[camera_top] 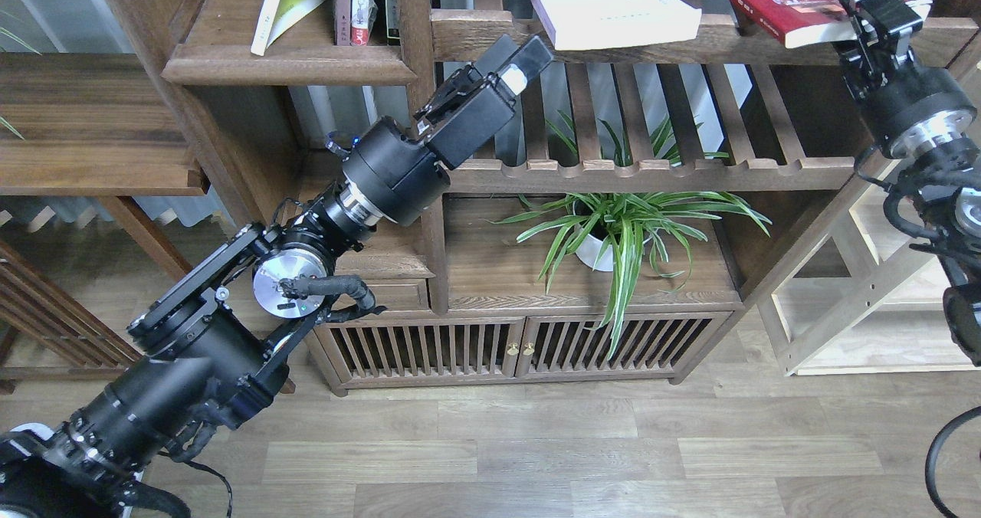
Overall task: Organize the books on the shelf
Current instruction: 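Grasp the red book on the top shelf with the right gripper, then pull the red book down off the top shelf with the right gripper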
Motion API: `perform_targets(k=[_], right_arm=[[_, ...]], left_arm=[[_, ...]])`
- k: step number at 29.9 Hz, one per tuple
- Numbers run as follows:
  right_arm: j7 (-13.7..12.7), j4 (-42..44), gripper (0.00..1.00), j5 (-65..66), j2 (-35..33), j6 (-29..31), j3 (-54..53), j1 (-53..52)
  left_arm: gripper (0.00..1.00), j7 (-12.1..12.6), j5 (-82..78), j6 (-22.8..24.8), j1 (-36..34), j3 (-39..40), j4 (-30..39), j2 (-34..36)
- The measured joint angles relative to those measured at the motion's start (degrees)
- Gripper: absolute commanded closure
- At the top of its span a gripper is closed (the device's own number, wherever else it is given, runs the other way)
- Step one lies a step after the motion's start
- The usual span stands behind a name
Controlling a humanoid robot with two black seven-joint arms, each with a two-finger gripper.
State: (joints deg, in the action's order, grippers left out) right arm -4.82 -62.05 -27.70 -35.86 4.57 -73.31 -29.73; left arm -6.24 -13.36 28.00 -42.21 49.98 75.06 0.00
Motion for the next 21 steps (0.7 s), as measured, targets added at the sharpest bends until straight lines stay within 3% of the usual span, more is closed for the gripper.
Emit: perform_targets(k=[8, 14, 21], right_arm=[[0.9, 1.0, 0.96, 0.2, 0.8, 3.4, -0.9, 0.6], [0.9, 4.1, 0.96, 0.2, 0.9, 11.3, -1.2, 1.8], [0.7, 3.9, 0.97, -0.7, 0.9, 13.5, -5.6, 4.0]], left_arm=[[0.01, 0.1, 0.0, 0.0, 0.0, 0.0, 0.0, 0.0], [0.01, 0.1, 0.0, 0.0, 0.1, 0.0, 0.0, 0.0], [0.01, -0.1, 0.0, 0.0, 0.6, 0.1, -0.3, 0.0]])
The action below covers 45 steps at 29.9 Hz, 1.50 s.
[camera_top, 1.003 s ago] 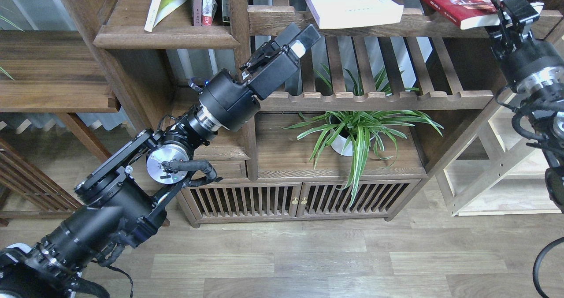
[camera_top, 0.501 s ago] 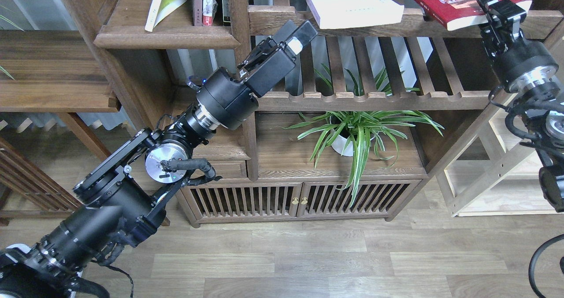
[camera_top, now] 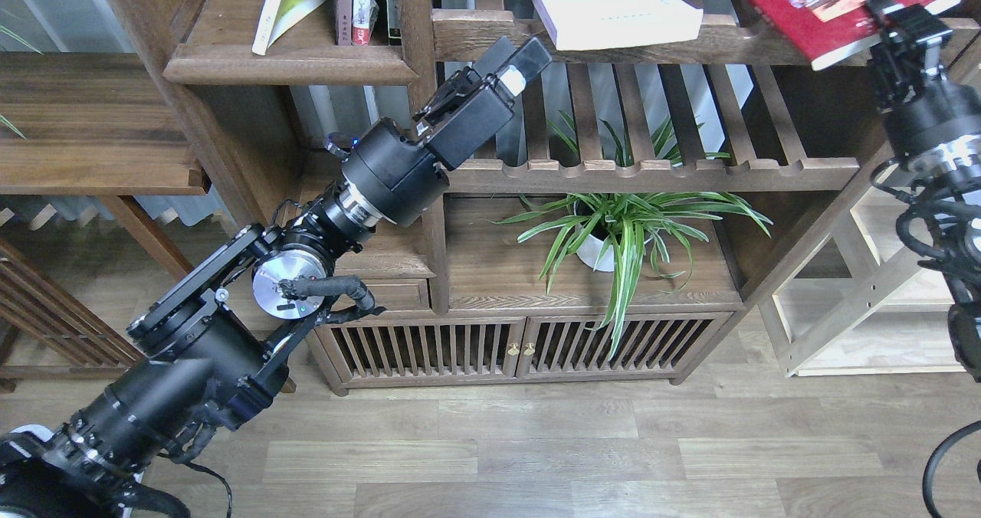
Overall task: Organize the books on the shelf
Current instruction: 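Pull the red book down off the top shelf with the right gripper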
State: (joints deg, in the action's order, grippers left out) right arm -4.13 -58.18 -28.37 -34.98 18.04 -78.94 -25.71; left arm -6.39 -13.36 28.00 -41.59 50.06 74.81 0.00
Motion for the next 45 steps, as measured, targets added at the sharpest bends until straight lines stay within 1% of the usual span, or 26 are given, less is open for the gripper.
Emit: perform_targets(k=[5, 7, 10, 12, 19, 24, 29, 33, 36, 45], right_arm=[[-0.4, -2.2, 0.96, -2.6, 0.0, 3.2, -4.1, 3.4], [-0.5, -3.5, 0.96, -3.6, 0.0, 5.5, -5.3, 5.4], [-0.5, -4.5, 0.96, -4.3, -0.1, 8.8, -6.0, 7.7], [-0.5, -4.9, 0.96, -4.4, -0.1, 9.6, -6.1, 9.4], [0.0, -6.2, 0.96, -4.4, 0.0, 9.9, -6.4, 14.1], [0.1, -9.0, 0.96, -4.4, -0.4, 10.0, -9.2, 16.8], [0.0, -11.8, 0.96, -4.4, -0.4, 10.0, -11.8, 23.6], [-0.1, -13.5, 0.96, -4.4, -0.4, 10.0, -11.9, 29.2], [-0.1, -14.8, 0.97, -4.4, -0.2, 10.0, -11.9, 31.5], [0.0, -16.1, 0.97, -4.4, 1.7, 9.9, -10.8, 34.2]], left_arm=[[0.01, -0.2, 0.1, 0.0, 1.1, -0.2, -0.2, 0.0], [0.01, -0.3, 0.1, 0.0, 1.2, -0.4, -0.2, 0.0], [0.01, -0.7, 0.1, 0.0, 1.6, -0.4, -0.3, 0.0], [0.01, -0.8, 0.2, 0.0, 2.4, -0.2, -0.3, 0.0], [0.01, -0.9, 1.5, 0.0, 3.5, 0.0, -0.4, 0.0], [0.01, -0.9, 1.6, 0.0, 3.5, -0.2, -0.4, 0.0], [0.01, -0.8, 1.6, 0.0, 3.9, -0.6, -0.6, 0.0], [0.01, -0.9, 1.7, 0.0, 5.1, -0.5, -2.3, 0.0], [0.01, -1.0, 2.7, 0.0, 6.1, -0.5, -3.5, 0.0], [0.01, -0.8, 10.8, 0.0, 6.6, -4.1, -8.6, 0.0]])
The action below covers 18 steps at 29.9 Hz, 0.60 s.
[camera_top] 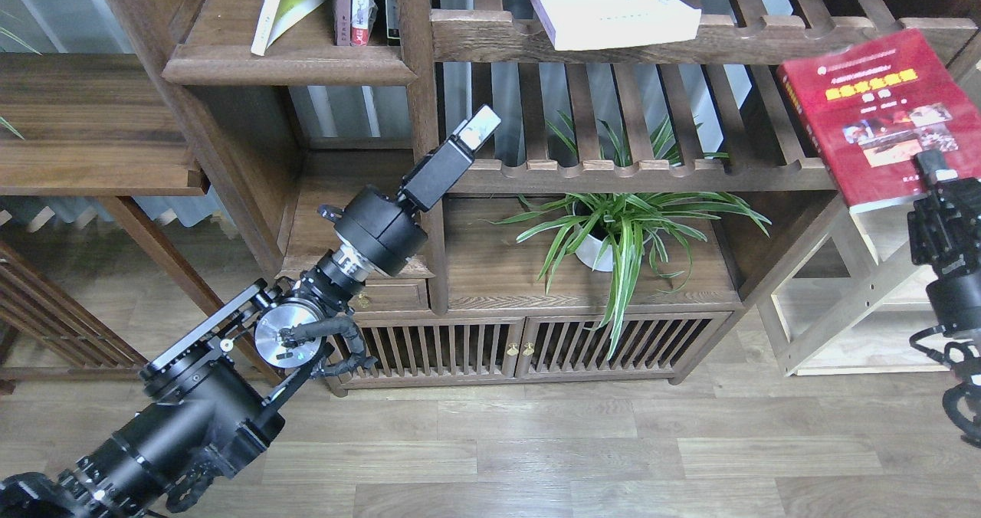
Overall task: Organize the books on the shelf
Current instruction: 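Pull the red book down off the top shelf with the right gripper, then lower the red book toward the middle shelf near the left gripper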
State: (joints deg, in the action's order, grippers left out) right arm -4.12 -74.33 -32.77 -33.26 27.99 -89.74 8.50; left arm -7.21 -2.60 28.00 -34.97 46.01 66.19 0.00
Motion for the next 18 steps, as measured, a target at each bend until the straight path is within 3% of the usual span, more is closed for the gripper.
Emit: perform_targets(k=[18], right_arm=[[0.0, 0.0, 0.96, 3.7, 8.8, 0.0, 12.2, -3.7]], left_arm=[[0.02, 0.7, 16.7, 0.0, 0.8, -8.6, -4.2, 0.0]])
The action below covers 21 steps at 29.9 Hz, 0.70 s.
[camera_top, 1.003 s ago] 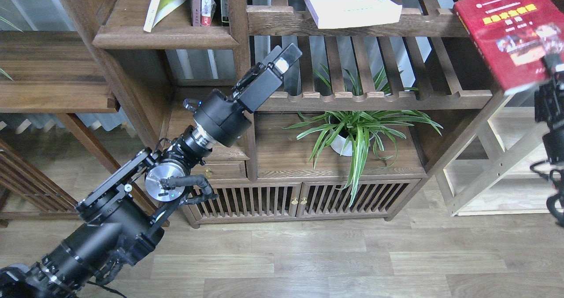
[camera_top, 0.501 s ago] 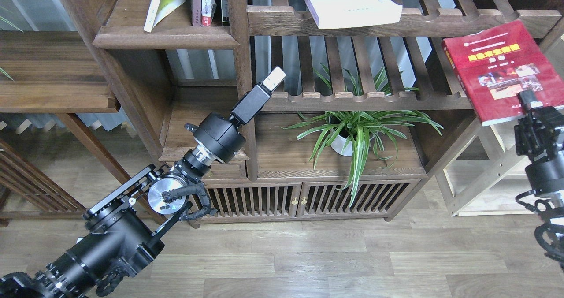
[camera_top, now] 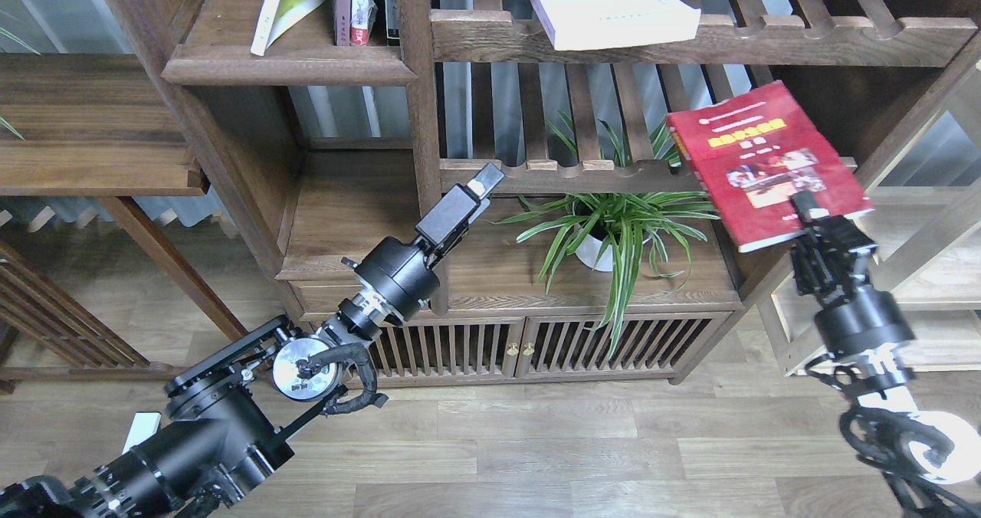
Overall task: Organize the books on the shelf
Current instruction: 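Lower the red book toward the middle shelf near the left gripper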
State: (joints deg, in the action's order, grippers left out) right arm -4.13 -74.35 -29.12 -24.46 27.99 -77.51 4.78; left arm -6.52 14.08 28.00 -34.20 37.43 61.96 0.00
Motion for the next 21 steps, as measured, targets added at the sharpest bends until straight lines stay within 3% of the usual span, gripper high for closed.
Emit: perform_targets(k=[7, 14, 21], right_arm=[[-0.1, 0.2, 0.95, 0.5, 4.3, 0.0, 4.8, -1.1], [-0.1, 0.3, 0.95, 1.1, 5.7, 0.0, 8.0, -1.4], [-0.1, 0.3, 0.95, 1.2, 7.6, 0.0, 12.7, -3.4]], left_arm=[[0.02, 0.9, 5.7, 0.0, 0.1, 0.2, 0.0, 0.0], [0.03, 9.0, 13.3, 0.0, 1.1, 0.3, -1.2, 0.0], [0.07, 10.5, 14.0, 0.0, 1.5, 0.3, -2.1, 0.0]])
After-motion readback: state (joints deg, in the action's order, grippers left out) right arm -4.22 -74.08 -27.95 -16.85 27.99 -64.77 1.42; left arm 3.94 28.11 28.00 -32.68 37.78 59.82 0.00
